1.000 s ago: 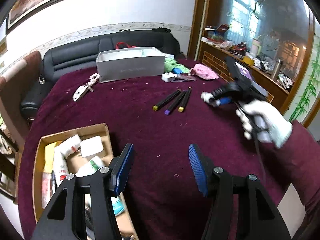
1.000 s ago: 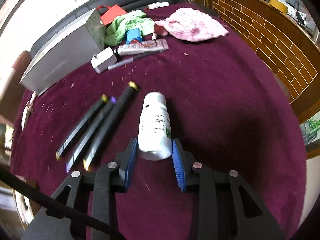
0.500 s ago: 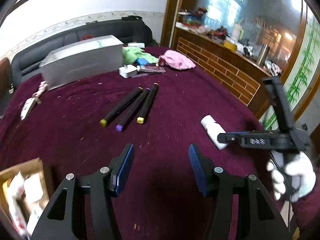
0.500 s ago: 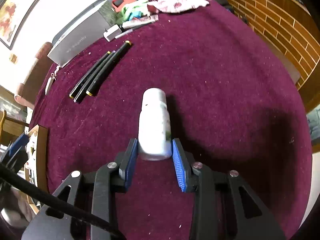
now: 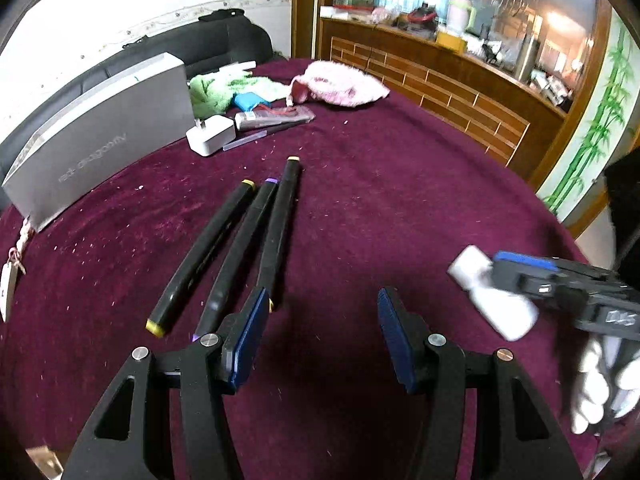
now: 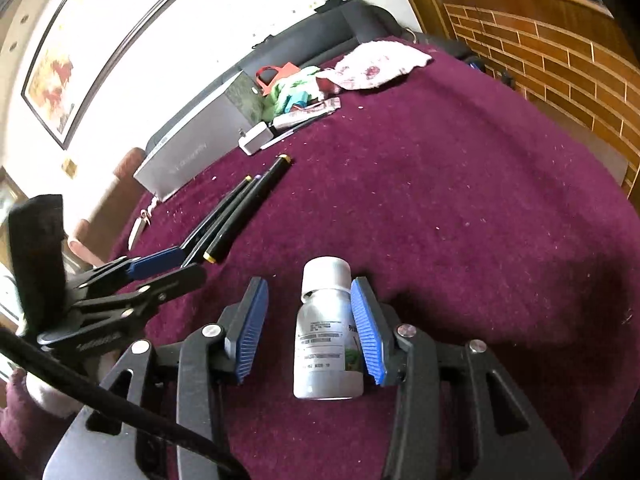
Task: Organize objects
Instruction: 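Grasp the white pill bottle beside the markers with the right gripper, then grasp a black marker with the left gripper while the right gripper holds the pill bottle, then carry the black marker and white pill bottle over the cardboard tray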
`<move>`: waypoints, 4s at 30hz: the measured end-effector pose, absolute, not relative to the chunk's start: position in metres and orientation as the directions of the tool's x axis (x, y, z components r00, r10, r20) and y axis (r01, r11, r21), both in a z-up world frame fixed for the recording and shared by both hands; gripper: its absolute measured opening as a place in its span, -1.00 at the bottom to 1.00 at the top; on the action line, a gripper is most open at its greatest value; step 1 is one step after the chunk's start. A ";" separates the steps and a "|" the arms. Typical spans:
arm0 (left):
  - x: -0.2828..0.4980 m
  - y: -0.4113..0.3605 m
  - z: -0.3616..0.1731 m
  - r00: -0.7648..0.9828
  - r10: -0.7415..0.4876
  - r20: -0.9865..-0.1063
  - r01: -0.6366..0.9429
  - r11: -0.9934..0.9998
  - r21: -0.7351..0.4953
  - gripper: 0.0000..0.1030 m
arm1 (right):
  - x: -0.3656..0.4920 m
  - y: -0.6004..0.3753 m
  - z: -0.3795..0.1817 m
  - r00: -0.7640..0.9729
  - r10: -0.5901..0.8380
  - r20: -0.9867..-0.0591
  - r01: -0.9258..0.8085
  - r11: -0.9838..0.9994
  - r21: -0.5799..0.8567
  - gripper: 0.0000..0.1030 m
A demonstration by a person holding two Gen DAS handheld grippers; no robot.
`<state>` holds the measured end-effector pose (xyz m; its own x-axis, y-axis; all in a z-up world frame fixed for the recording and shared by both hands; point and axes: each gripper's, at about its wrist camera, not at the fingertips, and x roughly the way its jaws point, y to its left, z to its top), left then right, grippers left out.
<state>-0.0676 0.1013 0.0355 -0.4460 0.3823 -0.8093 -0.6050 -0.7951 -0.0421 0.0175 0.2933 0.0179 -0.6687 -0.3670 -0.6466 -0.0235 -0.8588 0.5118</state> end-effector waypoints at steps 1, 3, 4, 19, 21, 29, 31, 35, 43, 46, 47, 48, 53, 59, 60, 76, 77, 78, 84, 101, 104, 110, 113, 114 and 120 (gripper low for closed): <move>-0.071 0.104 0.032 -0.438 0.380 -0.814 -0.608 -0.792 -0.043 -0.08 | 0.017 0.298 0.016 -0.669 -0.372 -0.643 -0.036 -0.848 0.529 -0.20; -0.077 0.109 0.024 -0.412 0.378 -0.829 -0.619 -0.783 -0.049 -0.25 | 0.017 0.305 0.016 -0.676 -0.380 -0.632 -0.049 -0.832 0.553 -0.20; -0.079 0.113 0.020 -0.402 0.370 -0.838 -0.626 -0.779 -0.043 -0.37 | 0.018 0.308 0.017 -0.683 -0.379 -0.625 -0.052 -0.828 0.559 -0.19; -0.106 0.115 0.020 -0.449 0.370 -0.814 -0.608 -0.793 -0.025 -0.38 | 0.021 0.319 0.016 -0.698 -0.398 -0.595 -0.068 -0.790 0.609 -0.07; -0.112 0.112 0.018 -0.446 0.359 -0.820 -0.590 -0.807 -0.032 -0.38 | 0.021 0.318 0.017 -0.698 -0.398 -0.595 -0.062 -0.795 0.604 -0.06; -0.121 0.115 0.021 -0.468 0.377 -0.799 -0.603 -0.798 -0.023 -0.38 | 0.020 0.319 0.014 -0.688 -0.410 -0.598 -0.062 -0.788 0.612 -0.06; -0.124 0.115 0.023 -0.478 0.385 -0.789 -0.603 -0.797 -0.024 -0.37 | 0.020 0.319 0.014 -0.686 -0.414 -0.598 -0.062 -0.786 0.615 -0.06; -0.139 0.117 0.020 -0.488 0.352 -0.799 -0.591 -0.807 0.005 -0.37 | 0.018 0.320 0.011 -0.678 -0.420 -0.603 -0.068 -0.781 0.621 -0.06; -0.130 0.128 0.003 -0.452 0.345 -0.823 -0.621 -0.784 0.012 -0.38 | 0.016 0.320 0.006 -0.662 -0.429 -0.615 -0.081 -0.774 0.628 -0.07; -0.122 0.130 0.002 -0.433 0.344 -0.833 -0.634 -0.774 0.010 -0.37 | 0.015 0.321 0.005 -0.657 -0.429 -0.620 -0.088 -0.773 0.628 -0.07; -0.119 0.132 0.002 -0.433 0.339 -0.835 -0.638 -0.770 0.018 -0.38 | 0.016 0.321 0.004 -0.656 -0.431 -0.620 -0.089 -0.771 0.630 -0.07; -0.119 0.134 0.001 -0.432 0.335 -0.837 -0.639 -0.769 0.022 -0.37 | 0.016 0.322 0.005 -0.656 -0.431 -0.620 -0.090 -0.770 0.632 -0.07; -0.133 0.145 0.001 -0.476 0.316 -0.820 -0.587 -0.809 0.029 -0.34 | 0.016 0.320 0.007 -0.658 -0.432 -0.617 -0.081 -0.774 0.629 -0.02; -0.114 0.137 0.010 -0.458 0.310 -0.833 -0.576 -0.818 0.012 -0.78 | 0.017 0.316 0.010 -0.668 -0.377 -0.642 -0.091 -0.815 0.573 0.18; -0.108 0.135 0.013 -0.458 0.314 -0.832 -0.576 -0.818 0.008 -0.78 | 0.016 0.315 0.010 -0.669 -0.369 -0.646 -0.090 -0.822 0.563 0.18; 0.040 0.045 0.042 -0.465 0.378 -0.801 -0.504 -0.857 -0.111 -0.78 | 0.014 0.281 0.008 -0.657 -0.256 -0.709 -0.029 -0.931 0.364 0.17; 0.045 0.043 0.035 -0.451 0.370 -0.812 -0.492 -0.862 -0.120 -0.78 | 0.014 0.281 0.008 -0.656 -0.251 -0.712 -0.034 -0.932 0.360 0.15; 0.047 0.043 0.030 -0.437 0.363 -0.823 -0.485 -0.866 -0.125 -0.78 | 0.014 0.280 0.008 -0.652 -0.239 -0.719 -0.039 -0.937 0.347 0.14; 0.052 0.059 0.015 -0.435 0.308 -0.846 -0.487 -0.871 -0.066 -0.76 | 0.006 0.248 0.015 -0.554 -0.087 -0.828 -0.055 -0.989 0.141 0.12; 0.102 -0.005 0.054 -0.527 0.442 -0.726 -0.428 -0.876 -0.223 -0.78 | 0.028 0.232 0.030 -0.435 -0.274 -0.858 -0.008 -0.952 0.307 -0.39; 0.118 -0.047 0.074 -0.581 0.455 -0.675 -0.374 -0.886 -0.275 -0.78 | 0.040 0.220 0.041 -0.434 -0.384 -0.815 0.036 -0.911 0.410 -0.39; 0.137 -0.143 0.100 -0.702 0.338 -0.627 -0.208 -0.939 -0.273 -0.77 | 0.054 0.146 0.070 -0.388 -0.565 -0.728 0.194 -0.823 0.535 -0.38; 0.140 -0.185 0.092 -0.717 0.267 -0.644 -0.110 -0.956 -0.274 -0.77 | 0.058 0.098 0.074 -0.339 -0.625 -0.703 0.264 -0.780 0.567 -0.38; 0.142 -0.197 0.088 -0.717 0.251 -0.651 -0.084 -0.957 -0.276 -0.77 | 0.058 0.081 0.074 -0.320 -0.639 -0.700 0.283 -0.769 0.573 -0.38; 0.151 -0.238 0.064 -0.703 0.176 -0.689 0.007 -0.967 -0.255 -0.77 | 0.048 -0.017 0.064 -0.218 -0.683 -0.697 0.347 -0.722 0.598 -0.37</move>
<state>0.1514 -0.2379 0.0637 -0.7029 0.1761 -0.6892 0.0075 -0.9670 -0.2547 0.0480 -0.0175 0.0641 -0.2185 -0.6828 -0.6971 0.3471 -0.7220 0.5985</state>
